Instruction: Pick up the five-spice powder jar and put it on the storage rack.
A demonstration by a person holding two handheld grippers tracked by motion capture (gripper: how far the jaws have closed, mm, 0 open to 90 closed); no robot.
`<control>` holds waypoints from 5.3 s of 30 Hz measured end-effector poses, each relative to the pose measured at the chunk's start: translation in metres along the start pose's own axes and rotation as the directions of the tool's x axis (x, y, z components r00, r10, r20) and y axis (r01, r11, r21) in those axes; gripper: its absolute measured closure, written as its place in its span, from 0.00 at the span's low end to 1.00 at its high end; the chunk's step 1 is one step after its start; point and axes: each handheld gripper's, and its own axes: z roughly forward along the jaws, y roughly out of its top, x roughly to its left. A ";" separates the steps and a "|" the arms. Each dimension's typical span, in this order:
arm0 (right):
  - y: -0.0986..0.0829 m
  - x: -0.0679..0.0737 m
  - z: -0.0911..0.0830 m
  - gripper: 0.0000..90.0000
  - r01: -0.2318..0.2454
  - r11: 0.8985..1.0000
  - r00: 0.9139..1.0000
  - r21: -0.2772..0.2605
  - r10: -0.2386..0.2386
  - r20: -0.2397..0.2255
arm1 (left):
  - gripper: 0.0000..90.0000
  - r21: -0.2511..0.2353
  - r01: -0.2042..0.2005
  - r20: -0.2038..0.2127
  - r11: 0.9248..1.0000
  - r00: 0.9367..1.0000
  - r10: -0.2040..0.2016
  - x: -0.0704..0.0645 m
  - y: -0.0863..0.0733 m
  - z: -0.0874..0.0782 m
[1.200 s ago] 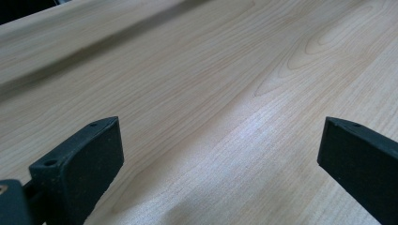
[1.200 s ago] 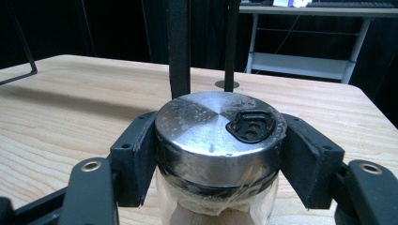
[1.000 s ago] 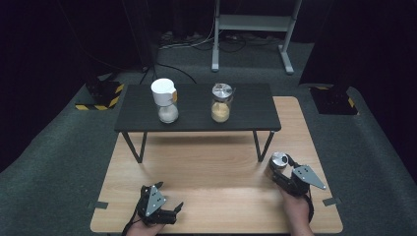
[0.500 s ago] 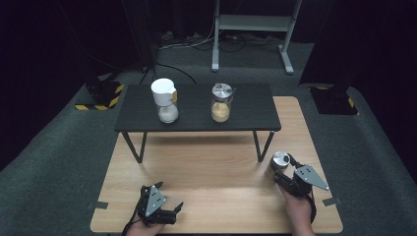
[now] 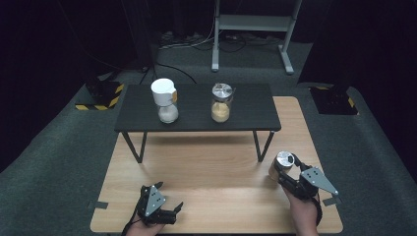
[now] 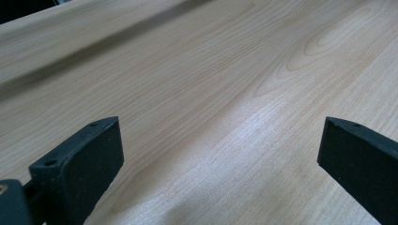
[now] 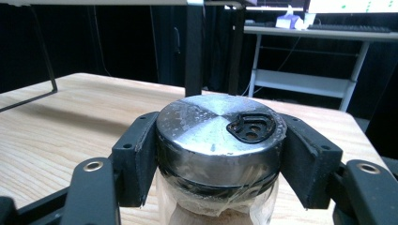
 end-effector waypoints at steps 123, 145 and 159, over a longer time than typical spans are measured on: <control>0.137 0.069 0.031 0.38 0.027 0.989 0.979 -0.146 -0.056 -0.195 | 0.01 -0.004 0.016 0.033 1.000 0.999 -0.016 0.003 0.000 -0.001; 0.171 0.068 0.043 0.38 0.049 0.981 0.979 -0.189 -0.084 -0.184 | 0.01 -0.004 0.018 0.037 1.000 0.999 -0.017 0.003 0.000 -0.001; 0.180 0.070 0.059 0.38 0.051 0.981 0.981 -0.190 -0.084 -0.173 | 0.01 -0.006 0.018 0.037 1.000 0.999 -0.017 0.003 -0.001 -0.001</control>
